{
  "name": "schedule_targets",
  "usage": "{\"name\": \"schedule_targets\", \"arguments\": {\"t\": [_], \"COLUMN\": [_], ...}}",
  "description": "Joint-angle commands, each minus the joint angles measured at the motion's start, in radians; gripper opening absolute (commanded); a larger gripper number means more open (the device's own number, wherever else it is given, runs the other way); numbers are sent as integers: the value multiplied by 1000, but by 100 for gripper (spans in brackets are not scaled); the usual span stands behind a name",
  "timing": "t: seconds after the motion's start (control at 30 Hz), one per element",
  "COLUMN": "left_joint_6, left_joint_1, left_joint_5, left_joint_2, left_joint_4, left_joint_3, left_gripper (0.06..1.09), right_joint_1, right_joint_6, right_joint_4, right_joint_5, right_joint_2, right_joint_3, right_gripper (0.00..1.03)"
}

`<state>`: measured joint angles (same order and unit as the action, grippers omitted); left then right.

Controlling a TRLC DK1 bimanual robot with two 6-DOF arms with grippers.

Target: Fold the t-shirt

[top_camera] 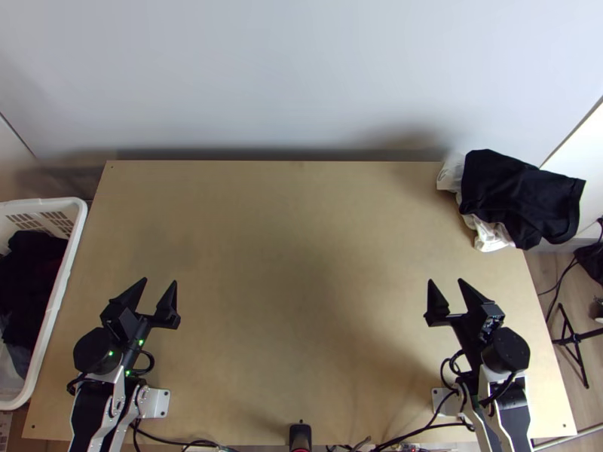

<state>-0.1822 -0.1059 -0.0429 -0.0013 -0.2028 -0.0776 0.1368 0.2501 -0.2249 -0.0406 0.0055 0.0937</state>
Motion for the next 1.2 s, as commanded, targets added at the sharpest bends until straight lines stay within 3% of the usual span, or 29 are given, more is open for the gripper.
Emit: {"name": "schedule_targets", "arguments": {"t": [0.0, 0.13, 0.4, 0.6, 0.77, 0.87, 0.93, 1.17], "left_joint_6": [1, -2, -2, 26, 39, 49, 59, 39], "left_joint_1": [-8, -6, -5, -2, 11, 12, 12, -14], "left_joint_5": [1, 1, 1, 0, 0, 0, 0, -3], "left_joint_2": [1, 23, 11, 66, 244, 339, 403, 638], "left_joint_4": [43, 71, 43, 164, 253, 238, 223, 54], "left_joint_3": [-4, -2, -63, -110, -217, -321, -396, -700], "left_gripper": [103, 103, 103, 103, 103, 102, 95, 95], "right_joint_1": [27, 69, 66, 66, 67, 66, 66, 64], "right_joint_6": [-11, -31, -94, -107, -106, -97, -84, -46], "right_joint_4": [7, 114, 124, 141, 173, 173, 173, 193], "right_joint_5": [7, 10, 11, 11, 22, 36, 41, 79], "right_joint_2": [-6, -7, 48, 162, 291, 393, 439, 656], "right_joint_3": [1, 6, 123, 238, 347, 443, 491, 643], "right_gripper": [98, 98, 97, 97, 97, 97, 97, 97]}}
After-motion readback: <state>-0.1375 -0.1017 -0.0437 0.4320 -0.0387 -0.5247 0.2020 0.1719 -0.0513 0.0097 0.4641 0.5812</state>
